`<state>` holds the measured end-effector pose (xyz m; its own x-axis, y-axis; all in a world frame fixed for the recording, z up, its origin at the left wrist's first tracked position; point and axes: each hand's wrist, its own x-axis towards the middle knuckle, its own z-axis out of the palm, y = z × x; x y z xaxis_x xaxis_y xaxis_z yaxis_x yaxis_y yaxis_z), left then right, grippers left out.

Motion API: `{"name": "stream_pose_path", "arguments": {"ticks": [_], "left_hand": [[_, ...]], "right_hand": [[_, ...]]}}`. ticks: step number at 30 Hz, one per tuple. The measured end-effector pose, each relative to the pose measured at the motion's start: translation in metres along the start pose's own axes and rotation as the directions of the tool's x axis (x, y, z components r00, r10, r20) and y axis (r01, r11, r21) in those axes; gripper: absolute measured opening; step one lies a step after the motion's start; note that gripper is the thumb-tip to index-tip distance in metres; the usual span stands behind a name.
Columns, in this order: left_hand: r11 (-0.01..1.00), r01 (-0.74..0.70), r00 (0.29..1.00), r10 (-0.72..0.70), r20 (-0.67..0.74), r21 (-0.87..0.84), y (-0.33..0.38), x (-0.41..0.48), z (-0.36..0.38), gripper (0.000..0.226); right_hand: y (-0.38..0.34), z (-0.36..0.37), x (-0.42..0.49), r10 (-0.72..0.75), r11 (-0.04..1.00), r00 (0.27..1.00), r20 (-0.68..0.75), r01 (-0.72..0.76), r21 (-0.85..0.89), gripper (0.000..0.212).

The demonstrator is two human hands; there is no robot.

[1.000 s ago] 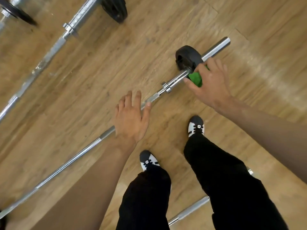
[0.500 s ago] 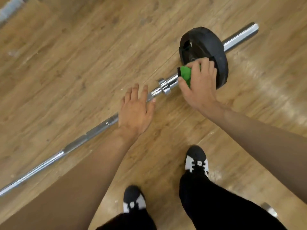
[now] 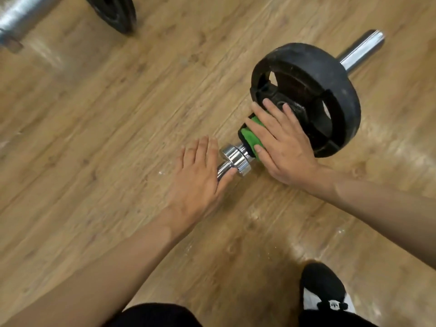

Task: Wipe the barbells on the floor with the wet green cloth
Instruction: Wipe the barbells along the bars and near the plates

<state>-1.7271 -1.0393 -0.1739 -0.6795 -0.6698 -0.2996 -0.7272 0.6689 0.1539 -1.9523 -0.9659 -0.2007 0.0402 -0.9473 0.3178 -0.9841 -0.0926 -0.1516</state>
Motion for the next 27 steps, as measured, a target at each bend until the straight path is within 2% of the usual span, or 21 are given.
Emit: {"name": "stream_pose_path", "arguments": {"ticks": [3,8,10,13,17,21,24,27], "left_hand": [[1.0,-0.02,1.0,0.02,-0.02,0.005,-0.004,0.004,0.001,0.094],[0.999,-0.028,0.999,0.029,-0.017,0.024,-0.013,0.014,-0.005,0.1],[0.999,-0.046,0.999,0.045,0.015,0.024,-0.014,0.013,-0.008,0.103],[0.997,-0.076,0.997,0.076,-0.002,0.034,-0.019,0.012,-0.01,0.104],[0.995,-0.095,0.992,0.098,-0.084,0.036,-0.025,0.022,-0.007,0.103],[0.995,-0.096,0.993,0.098,-0.063,0.034,-0.03,0.026,-0.006,0.103],[0.996,-0.077,0.994,0.081,-0.079,0.056,-0.031,0.025,-0.007,0.105],[0.997,-0.046,0.993,0.052,-0.104,0.06,-0.031,0.023,-0.004,0.107]], "right_hand": [[-0.007,-0.003,0.002,0.041,0.994,0.998,0.046,-0.036,-0.104,0.056],[-0.029,-0.012,0.017,0.198,0.958,0.963,0.183,-0.151,-0.243,0.063],[-0.03,-0.024,0.016,0.183,0.957,0.943,0.277,-0.106,-0.271,0.068],[-0.022,-0.034,0.017,0.077,0.972,0.925,0.373,0.014,-0.235,0.074],[-0.014,-0.024,0.031,0.04,0.978,0.964,0.263,0.017,-0.21,0.075],[-0.019,-0.019,0.038,0.024,0.973,0.983,0.182,0.018,-0.23,0.071],[-0.023,-0.011,0.038,0.026,0.986,0.981,0.194,0.007,-0.165,0.068],[-0.026,-0.003,0.036,0.031,0.999,0.995,0.095,-0.028,-0.037,0.06]]}}
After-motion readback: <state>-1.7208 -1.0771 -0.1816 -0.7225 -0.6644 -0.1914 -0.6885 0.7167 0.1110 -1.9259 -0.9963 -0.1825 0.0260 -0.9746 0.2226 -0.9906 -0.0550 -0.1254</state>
